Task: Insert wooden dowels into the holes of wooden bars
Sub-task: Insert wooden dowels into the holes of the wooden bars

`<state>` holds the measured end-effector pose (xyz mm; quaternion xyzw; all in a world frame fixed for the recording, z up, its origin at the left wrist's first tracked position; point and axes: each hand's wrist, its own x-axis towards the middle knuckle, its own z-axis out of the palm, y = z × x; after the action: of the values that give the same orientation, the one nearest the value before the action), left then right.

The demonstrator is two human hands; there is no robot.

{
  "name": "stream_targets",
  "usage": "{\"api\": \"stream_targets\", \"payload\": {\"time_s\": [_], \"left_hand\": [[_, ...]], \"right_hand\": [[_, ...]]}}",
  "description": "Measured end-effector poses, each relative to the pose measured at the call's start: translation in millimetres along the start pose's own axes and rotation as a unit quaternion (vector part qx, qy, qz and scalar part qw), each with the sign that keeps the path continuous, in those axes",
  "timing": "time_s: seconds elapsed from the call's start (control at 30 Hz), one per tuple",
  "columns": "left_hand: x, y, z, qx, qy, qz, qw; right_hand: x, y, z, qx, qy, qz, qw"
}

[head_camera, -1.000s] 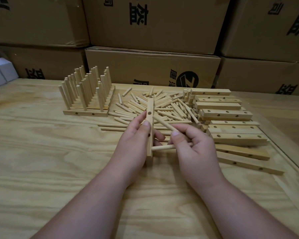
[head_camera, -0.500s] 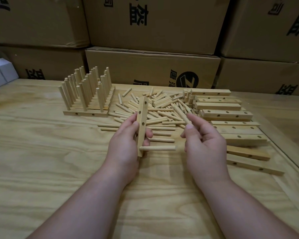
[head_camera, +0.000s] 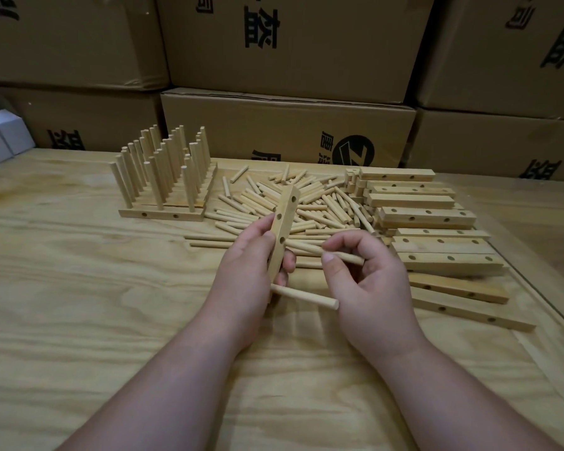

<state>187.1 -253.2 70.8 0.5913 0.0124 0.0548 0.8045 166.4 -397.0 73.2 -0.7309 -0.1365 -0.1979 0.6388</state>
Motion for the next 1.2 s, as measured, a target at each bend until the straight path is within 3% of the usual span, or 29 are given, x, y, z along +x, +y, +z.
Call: {"api": "stream_targets", "payload": {"time_s": [0.43,0.97,1.2], "left_hand": [[-3.0,-0.7,2.8,0.067,-0.042,0.006,0.997],[-2.3,-3.6,1.9,0.086,-0.052,0.015,0.995],[-3.1,-1.5,2.0,0.074,-0.047,0.001,0.996]], "right_hand": [[-3.8,-3.9,1.9,0.045,-0.014,-0.076,0.996],[-0.2,-2.5,0.3,-0.044,-0.024,-0.165,0.985],[1.4,-0.5,-0.1,-0.024,-0.039,-0.102,0.994]]}}
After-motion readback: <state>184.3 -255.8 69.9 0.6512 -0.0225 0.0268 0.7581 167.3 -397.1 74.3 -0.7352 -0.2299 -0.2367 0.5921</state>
